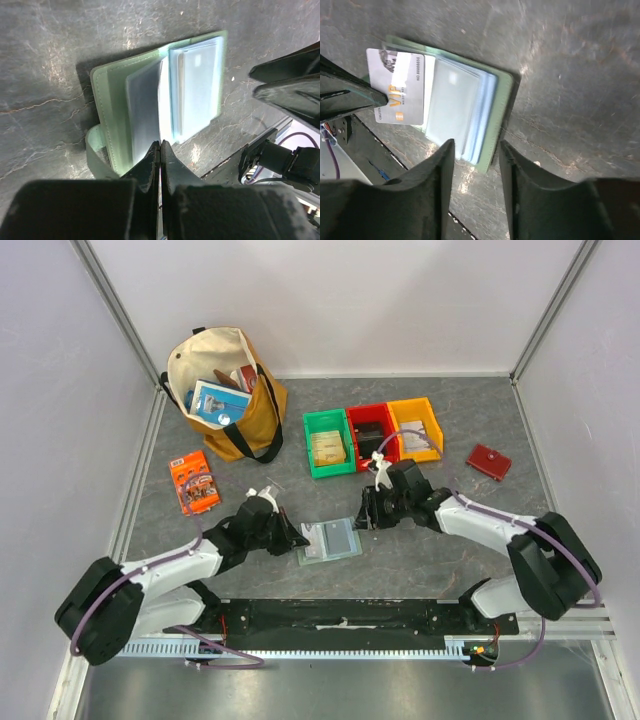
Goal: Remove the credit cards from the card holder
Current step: Remove the credit card from the card holder.
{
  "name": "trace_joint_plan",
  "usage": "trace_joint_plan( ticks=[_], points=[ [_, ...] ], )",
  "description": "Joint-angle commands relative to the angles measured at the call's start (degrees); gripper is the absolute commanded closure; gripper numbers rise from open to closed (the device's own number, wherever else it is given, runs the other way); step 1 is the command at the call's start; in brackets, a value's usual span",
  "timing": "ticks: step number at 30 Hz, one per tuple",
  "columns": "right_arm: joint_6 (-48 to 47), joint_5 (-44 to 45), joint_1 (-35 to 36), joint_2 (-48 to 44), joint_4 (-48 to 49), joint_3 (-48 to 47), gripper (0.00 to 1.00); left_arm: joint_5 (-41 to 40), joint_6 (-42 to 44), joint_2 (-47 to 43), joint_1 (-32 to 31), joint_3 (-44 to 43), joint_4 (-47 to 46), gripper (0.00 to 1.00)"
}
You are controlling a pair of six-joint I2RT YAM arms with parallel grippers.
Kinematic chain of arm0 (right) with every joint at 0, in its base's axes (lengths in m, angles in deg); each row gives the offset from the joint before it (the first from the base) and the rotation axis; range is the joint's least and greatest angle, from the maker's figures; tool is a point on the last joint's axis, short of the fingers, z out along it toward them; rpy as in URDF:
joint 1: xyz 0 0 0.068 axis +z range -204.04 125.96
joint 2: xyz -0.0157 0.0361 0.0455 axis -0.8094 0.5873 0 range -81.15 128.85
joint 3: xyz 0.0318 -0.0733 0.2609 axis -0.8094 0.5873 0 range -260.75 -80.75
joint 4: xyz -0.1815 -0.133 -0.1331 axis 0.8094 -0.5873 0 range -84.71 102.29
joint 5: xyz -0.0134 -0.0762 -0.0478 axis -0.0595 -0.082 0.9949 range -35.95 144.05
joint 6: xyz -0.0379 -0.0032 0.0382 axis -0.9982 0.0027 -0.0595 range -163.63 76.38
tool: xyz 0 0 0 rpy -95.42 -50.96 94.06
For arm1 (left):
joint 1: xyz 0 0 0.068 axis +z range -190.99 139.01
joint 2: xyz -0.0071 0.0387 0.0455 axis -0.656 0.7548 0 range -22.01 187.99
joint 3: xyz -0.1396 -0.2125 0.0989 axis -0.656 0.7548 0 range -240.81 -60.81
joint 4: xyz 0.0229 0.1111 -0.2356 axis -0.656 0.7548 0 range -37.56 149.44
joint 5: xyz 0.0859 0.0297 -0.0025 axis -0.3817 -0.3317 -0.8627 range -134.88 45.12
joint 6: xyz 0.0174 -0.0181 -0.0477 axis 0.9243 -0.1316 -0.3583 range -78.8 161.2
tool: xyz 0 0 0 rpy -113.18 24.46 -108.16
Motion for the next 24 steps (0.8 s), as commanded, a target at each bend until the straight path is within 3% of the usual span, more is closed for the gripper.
trace_joint_plan(
  ticks=[1,5,8,12,24],
  points=[
    [-6.06,2.57,-0.18,-6.55,-8.08,-8.37,0.44,-2.37,6.99,-4.58,0.75,-5.09,9.69,0.98],
    [-9.84,2.48,-0.36,-9.72,-13.1,-14.52,0.24,0.35,13.31,-7.14,2.06,-10.09,14.08,0.98],
    [-12.3,0.73,-0.71,-11.31,-15.47,-17.69,0.16,0.44,18.32,-7.93,2.86,-14.49,17.6,0.98],
    [-15.64,-4.71,-0.8,-11.84,-16.19,-19.63,0.16,5.17,25.0,-7.67,4.44,-18.97,19.45,0.98],
    [-23.73,-20.89,-0.8,-15.17,-16.1,-20.95,0.21,30.49,48.64,-8.11,4.7,-31.8,27.53,0.98]
  ],
)
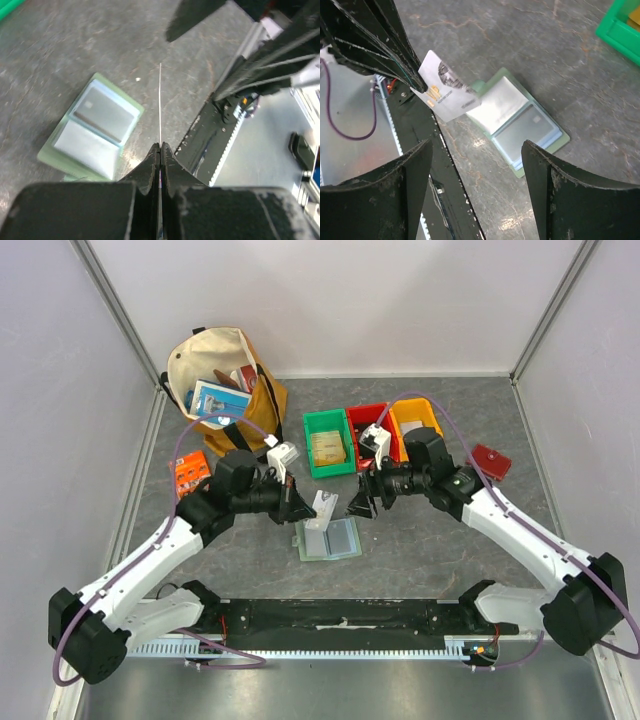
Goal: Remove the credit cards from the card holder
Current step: Remove the credit card from the card holder.
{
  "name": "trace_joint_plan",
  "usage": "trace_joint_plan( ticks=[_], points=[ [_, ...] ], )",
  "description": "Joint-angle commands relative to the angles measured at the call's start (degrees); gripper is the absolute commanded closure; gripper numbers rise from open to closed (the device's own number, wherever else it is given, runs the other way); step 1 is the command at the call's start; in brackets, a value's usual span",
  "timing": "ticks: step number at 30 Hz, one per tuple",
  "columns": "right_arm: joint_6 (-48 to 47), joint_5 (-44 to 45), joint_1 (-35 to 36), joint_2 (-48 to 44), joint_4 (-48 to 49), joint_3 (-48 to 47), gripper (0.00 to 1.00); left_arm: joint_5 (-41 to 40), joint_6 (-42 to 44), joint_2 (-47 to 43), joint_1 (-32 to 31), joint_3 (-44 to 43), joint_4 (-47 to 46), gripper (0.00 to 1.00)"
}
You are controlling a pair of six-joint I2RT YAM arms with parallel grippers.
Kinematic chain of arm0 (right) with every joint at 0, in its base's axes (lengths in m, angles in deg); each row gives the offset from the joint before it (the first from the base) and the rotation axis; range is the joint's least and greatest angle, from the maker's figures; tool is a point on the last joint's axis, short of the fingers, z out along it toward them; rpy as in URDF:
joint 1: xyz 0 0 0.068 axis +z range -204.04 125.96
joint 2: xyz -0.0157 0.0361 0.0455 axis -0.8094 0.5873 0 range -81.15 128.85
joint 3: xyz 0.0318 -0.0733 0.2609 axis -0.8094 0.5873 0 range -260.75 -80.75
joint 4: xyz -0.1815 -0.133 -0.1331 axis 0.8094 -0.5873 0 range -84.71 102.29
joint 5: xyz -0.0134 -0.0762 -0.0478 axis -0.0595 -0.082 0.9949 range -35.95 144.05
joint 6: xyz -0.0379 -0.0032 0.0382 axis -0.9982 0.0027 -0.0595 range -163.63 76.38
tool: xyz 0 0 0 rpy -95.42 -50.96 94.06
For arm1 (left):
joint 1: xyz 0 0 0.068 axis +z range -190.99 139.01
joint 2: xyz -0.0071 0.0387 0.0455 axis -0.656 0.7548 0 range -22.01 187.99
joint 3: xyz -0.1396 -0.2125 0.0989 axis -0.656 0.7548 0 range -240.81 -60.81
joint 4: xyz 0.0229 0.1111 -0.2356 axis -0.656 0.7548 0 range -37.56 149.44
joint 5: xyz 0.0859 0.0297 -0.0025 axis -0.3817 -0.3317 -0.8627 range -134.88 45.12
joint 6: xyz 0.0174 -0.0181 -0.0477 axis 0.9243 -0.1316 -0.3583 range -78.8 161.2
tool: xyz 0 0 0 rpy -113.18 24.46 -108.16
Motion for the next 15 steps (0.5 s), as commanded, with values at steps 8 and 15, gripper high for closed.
trace_joint_plan(
  ticks=[8,15],
  points=[
    [-6.06,-16.37,-0.05,-1.29,2.23,-4.98,0.28,19.32,21.38,4.04,0.09,-13.93,13.31,0.98],
    [-5.88,-19.63,0.12,-0.15,3.2,-6.74,0.45,21.17,26.83,6.68,0.09,-17.8,16.74,0.98]
  ],
)
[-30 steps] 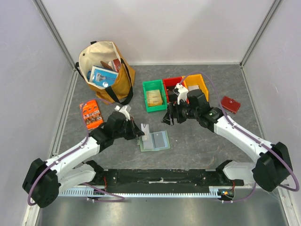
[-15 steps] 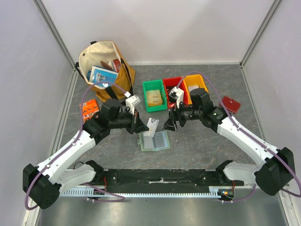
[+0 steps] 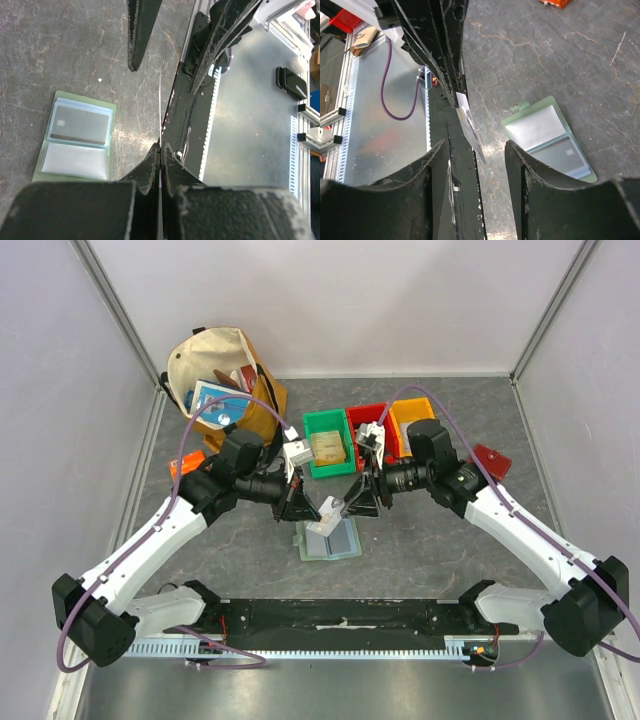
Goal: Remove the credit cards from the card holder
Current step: Remove the credit card from the card holder, then place the credit card in the storage box.
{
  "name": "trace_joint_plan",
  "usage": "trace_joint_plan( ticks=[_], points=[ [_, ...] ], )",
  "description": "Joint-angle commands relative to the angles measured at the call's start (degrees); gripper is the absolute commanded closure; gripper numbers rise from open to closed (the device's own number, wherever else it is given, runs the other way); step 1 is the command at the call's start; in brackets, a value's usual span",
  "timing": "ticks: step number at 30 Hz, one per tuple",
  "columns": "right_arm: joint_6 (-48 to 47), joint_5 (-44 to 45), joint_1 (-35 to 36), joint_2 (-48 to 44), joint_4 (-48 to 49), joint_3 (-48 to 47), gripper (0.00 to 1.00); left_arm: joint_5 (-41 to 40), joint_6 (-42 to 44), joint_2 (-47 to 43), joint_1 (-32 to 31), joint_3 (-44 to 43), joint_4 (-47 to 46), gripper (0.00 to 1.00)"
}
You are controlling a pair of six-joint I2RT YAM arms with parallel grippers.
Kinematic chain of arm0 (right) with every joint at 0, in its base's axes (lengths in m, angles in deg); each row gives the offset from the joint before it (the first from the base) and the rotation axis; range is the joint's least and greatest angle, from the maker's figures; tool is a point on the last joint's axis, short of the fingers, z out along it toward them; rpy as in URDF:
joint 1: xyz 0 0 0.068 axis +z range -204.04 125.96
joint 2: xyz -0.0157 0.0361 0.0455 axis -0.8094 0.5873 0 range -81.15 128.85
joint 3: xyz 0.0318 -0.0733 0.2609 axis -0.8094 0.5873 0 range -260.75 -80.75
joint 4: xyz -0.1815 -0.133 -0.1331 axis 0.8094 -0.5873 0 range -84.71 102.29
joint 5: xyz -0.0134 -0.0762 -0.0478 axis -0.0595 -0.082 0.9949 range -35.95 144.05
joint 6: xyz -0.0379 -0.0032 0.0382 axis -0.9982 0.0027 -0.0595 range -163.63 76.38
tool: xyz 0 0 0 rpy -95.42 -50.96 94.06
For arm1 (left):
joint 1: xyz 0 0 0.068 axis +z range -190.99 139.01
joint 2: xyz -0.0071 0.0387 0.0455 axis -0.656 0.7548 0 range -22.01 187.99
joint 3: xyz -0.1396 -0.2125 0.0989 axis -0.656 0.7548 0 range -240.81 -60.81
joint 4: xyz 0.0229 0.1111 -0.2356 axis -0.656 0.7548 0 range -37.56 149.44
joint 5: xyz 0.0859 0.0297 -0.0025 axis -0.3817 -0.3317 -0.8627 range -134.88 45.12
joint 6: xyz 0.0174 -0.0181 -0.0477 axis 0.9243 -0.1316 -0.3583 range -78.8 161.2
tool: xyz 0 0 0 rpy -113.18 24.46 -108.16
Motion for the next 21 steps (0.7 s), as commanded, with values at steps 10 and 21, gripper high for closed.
trace_joint_plan(
  ticks=[10,21],
  points=[
    [-1.08,-5.93,0.39,2.26,2.58,-3.57,0.95,3.59,8.99,1.16,0.09,-5.48,4.99,0.98],
    [6.56,14.96,-7.25,4.46,-0.13,-6.03,1.0,-26.91,-8.3,-2.18,0.09,0.22,-4.14,0.32]
  ],
)
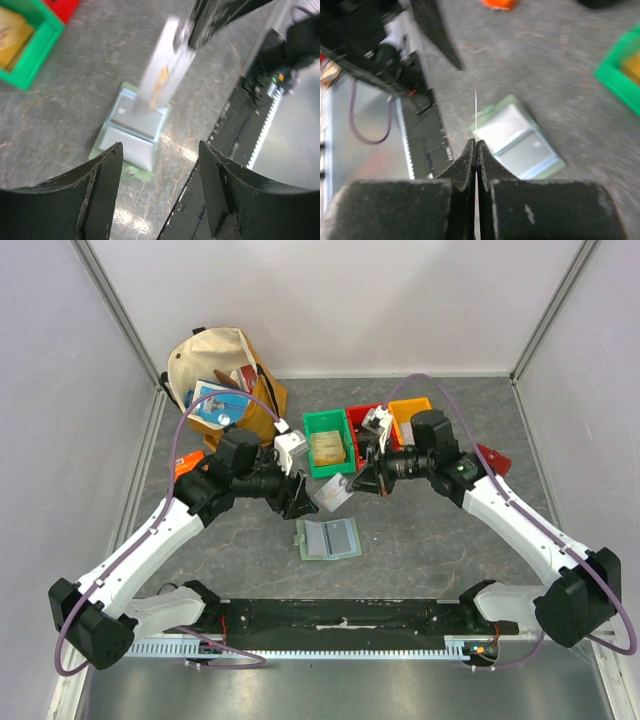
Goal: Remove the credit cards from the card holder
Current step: Place the credit card in the storage box.
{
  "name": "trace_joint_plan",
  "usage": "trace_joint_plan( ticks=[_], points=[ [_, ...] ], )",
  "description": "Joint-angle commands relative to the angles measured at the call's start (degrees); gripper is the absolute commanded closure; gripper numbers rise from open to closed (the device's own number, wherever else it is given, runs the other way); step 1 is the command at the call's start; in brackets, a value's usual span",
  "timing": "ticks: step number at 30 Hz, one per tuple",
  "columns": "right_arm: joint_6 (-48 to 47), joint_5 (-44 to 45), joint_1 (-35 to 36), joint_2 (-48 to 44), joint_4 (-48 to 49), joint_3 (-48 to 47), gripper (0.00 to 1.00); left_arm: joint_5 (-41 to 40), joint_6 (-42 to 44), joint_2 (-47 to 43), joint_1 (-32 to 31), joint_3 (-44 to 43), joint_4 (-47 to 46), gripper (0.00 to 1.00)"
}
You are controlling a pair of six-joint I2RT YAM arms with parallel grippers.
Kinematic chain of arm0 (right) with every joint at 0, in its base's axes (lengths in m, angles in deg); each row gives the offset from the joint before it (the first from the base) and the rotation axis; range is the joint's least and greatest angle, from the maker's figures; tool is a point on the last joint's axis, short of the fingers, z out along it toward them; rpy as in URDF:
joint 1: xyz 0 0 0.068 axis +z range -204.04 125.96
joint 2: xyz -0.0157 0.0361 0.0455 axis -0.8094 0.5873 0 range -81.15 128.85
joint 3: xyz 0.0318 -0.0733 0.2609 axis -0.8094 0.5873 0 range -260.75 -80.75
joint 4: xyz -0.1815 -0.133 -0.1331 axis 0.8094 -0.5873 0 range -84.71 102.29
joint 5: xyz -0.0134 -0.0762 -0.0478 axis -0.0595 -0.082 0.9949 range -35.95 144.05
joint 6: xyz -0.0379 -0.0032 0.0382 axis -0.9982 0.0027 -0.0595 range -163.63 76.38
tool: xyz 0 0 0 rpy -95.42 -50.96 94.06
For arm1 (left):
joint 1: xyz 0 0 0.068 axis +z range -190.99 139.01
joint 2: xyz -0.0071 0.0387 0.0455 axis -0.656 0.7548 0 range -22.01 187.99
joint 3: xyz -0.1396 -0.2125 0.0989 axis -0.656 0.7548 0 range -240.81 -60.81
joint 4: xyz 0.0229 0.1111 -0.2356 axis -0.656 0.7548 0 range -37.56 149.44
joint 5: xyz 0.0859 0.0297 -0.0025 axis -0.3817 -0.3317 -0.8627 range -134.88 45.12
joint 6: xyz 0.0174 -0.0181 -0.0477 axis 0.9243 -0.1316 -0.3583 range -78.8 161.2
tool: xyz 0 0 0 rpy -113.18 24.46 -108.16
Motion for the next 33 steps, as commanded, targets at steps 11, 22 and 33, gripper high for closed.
trace_joint_plan(
  ticks=[11,22,33],
  points=[
    [13.03,41.04,-21.28,8.55,-8.39,-12.37,1.0,-21.41,-25.96,-6.55,-0.19,12.29,-14.09,0.32],
    [9.88,41.6,-28.5,22.34,-5.06,-19.57,1.0,-27.29,-24.12,-15.86,-0.11,15.2,-11.28,0.31],
    [14.71,29.03,-28.76,33.34,6.46,-18.79,1.0,-30.55,-24.38,-19.56,-0.02,16.78,-11.63,0.29]
  ],
)
